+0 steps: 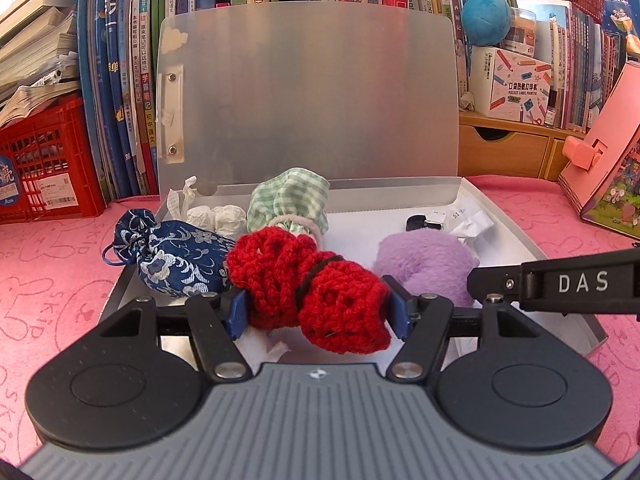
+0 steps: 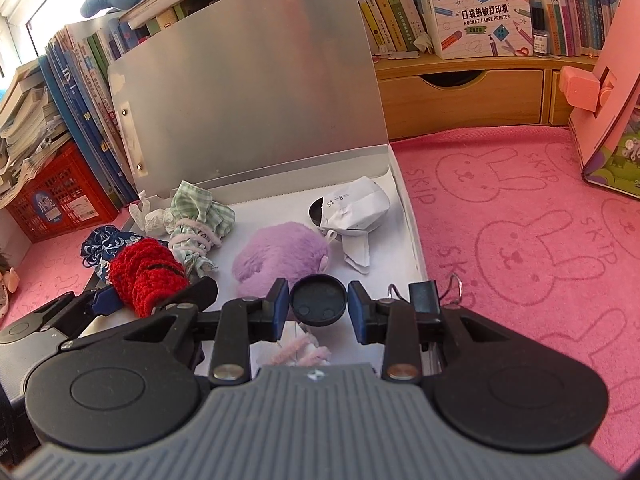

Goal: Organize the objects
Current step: 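Carry the red bow and black lid with both grippers into the box, then open both grippers to release the red bow and black lid in the box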

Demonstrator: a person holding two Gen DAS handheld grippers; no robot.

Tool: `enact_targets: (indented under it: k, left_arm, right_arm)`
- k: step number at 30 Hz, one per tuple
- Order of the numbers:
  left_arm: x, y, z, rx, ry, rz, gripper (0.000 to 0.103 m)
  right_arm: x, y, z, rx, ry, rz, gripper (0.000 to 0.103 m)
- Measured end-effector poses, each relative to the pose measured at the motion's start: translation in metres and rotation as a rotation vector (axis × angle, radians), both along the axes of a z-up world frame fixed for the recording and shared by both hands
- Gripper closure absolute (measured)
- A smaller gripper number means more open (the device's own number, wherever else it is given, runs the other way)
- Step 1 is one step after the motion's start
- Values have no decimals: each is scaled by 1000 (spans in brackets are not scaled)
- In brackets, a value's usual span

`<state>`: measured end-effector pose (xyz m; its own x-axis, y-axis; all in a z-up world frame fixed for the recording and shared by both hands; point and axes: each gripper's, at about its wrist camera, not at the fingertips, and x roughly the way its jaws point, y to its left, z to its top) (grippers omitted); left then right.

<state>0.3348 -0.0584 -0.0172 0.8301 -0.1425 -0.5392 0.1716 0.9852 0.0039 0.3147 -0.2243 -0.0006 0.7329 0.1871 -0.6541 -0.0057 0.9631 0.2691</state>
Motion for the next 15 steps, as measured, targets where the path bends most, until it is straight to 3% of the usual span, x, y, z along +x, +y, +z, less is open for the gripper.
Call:
enact_targets:
  k: [7, 9, 11, 15]
  left_arm:
    - [3, -5, -6, 32, -4, 7, 30]
    - [2, -6, -6, 30, -3, 6, 29]
    - [2, -5, -5, 16, 3, 9, 28]
    - [1, -3, 0, -3, 10, 15, 21]
  right_arm:
    - [1, 3, 1, -16, -18, 15, 64]
    - [0, 2, 2, -14, -21, 14, 61]
    - [-1, 1, 3, -15, -29, 12, 49]
    - [-6, -1, 7, -12, -34, 14, 46]
